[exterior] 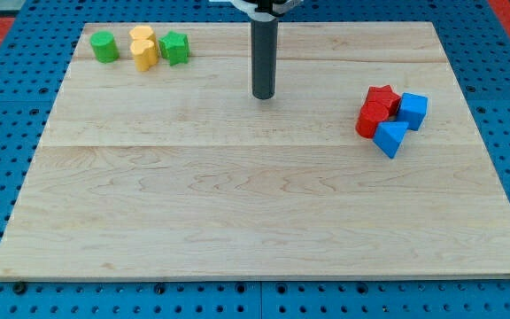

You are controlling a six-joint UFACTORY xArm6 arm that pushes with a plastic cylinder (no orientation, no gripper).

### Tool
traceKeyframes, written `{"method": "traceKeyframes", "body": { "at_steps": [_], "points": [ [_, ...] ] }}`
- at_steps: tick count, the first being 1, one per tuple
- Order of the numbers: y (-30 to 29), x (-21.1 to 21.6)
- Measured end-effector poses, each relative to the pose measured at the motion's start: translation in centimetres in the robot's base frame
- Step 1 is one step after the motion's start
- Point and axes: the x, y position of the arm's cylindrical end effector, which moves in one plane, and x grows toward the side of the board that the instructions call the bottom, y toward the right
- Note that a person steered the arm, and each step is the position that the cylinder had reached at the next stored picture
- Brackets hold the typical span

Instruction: Move the green star to the bottom right side of the yellow heart

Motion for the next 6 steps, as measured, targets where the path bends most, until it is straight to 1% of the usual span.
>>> {"method": "traceKeyframes", "body": {
  "at_steps": [2,3,4,5,6],
  "points": [
    [0.6,0.0],
    [0.9,-1.1],
    [1.2,-5.3],
    [-4.7,-10.9],
    [-10.6,-12.4]
  ]
}}
